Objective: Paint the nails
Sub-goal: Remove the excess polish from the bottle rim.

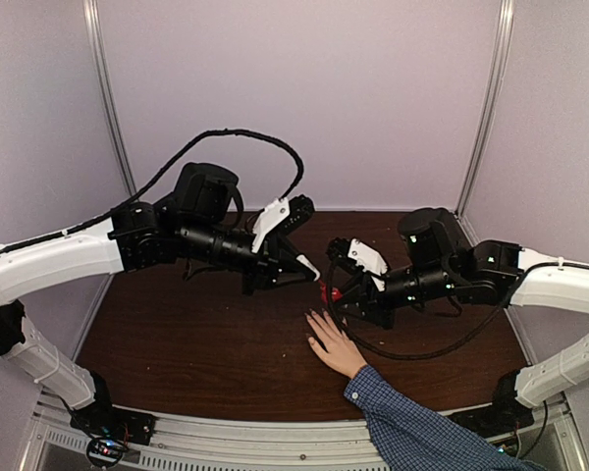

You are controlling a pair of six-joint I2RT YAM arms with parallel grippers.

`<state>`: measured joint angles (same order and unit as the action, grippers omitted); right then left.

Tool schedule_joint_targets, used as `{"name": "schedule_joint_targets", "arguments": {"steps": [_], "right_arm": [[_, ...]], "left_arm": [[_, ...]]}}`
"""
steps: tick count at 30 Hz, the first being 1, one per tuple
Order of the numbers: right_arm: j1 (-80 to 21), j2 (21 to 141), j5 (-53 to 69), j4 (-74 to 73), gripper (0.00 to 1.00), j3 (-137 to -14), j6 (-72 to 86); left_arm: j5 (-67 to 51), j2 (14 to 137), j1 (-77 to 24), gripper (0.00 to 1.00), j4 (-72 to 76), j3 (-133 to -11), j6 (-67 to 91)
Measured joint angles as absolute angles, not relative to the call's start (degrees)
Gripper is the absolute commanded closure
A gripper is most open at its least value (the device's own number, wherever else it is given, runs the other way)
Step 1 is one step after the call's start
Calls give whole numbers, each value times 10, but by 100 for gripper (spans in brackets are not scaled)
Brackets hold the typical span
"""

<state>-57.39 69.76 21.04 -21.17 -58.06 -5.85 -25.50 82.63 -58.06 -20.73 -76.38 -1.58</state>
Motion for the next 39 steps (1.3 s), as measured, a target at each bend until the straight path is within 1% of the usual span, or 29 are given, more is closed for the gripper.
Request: {"name": "schedule_joint_targets", "arguments": {"steps": [39], "right_arm": [[-574,697,228,-208,100,-578,-59]], "left_arm": [[-275,820,-570,100,-189,-747,-7]]}}
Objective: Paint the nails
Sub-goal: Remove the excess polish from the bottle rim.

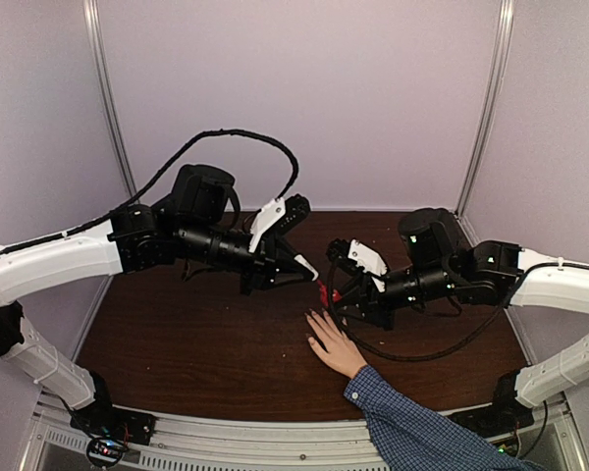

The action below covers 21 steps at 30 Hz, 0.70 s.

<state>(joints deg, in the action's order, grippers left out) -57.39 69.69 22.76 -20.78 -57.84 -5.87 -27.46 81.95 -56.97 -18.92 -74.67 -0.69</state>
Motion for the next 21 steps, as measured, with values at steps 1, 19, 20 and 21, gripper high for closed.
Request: {"name": "schedule_joint_targets", "arguments": {"steps": [1,19,20,21], "right_arm": [[-574,697,229,-207,100,-578,-59],[-574,687,231,-196,100,-573,-58],[-574,687,231,-196,100,-573,-58],[-574,688,231,-196,100,-573,-58]], "left_arm": [[-274,820,-570,100,-189,-747,-7],[-273,820,-566,100,-191,-747,-7],[-275,820,-566,100,-191,-747,-7],[-277,819,-566,100,-191,-747,-7]]}}
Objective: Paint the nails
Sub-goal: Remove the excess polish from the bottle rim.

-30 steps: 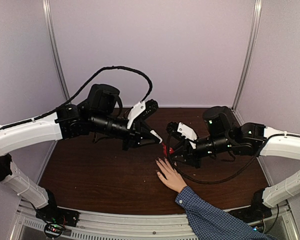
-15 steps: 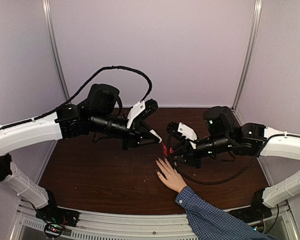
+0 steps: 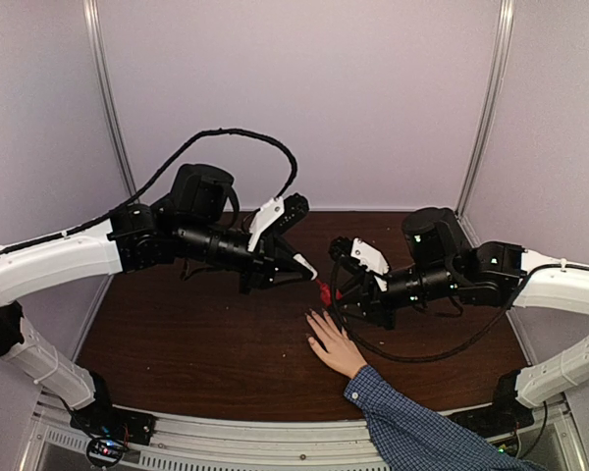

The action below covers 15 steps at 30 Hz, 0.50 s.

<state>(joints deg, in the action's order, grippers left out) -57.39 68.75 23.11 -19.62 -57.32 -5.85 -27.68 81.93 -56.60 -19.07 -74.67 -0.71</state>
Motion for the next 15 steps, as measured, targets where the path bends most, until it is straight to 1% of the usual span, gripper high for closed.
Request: {"name": "schedule_joint_targets", "arguments": {"steps": [15], "right_arm": [[-574,696,220,-199,100,-573,-58]], "left_arm": [[-294,798,-566,100,-181,-744,-7]]}}
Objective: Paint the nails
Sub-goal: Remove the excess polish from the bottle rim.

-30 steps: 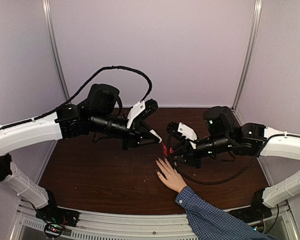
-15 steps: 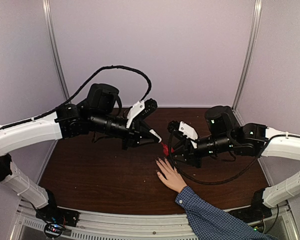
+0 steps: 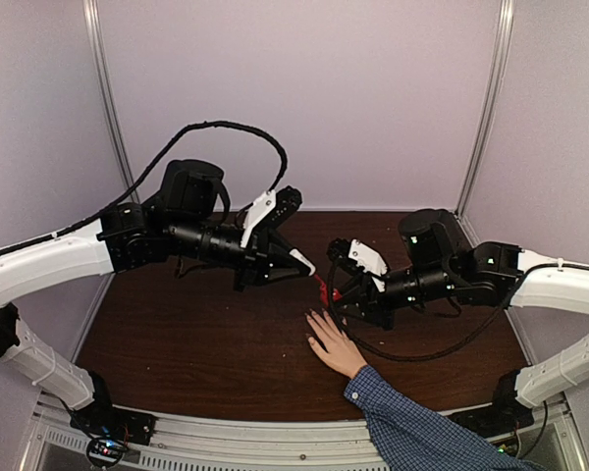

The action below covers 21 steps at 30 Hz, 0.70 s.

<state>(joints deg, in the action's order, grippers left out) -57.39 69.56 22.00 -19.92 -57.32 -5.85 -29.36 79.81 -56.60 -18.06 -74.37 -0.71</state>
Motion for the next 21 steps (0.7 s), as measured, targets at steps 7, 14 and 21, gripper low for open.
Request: {"name": "schedule_joint_targets", "arguments": {"steps": [7,14,21], "right_arm": [[-574,695,223,-198,100,-573,-58],[-574,695,231,-194,100,-573,-58],[-573,695,232,-195,100,-570,-56]], "left_arm": [[-288,798,-566,100,-181,-744,-7],[-283,798,-566,100,-181,-743,-7],[-278,798,-566,100,-182,-728,-7]]}}
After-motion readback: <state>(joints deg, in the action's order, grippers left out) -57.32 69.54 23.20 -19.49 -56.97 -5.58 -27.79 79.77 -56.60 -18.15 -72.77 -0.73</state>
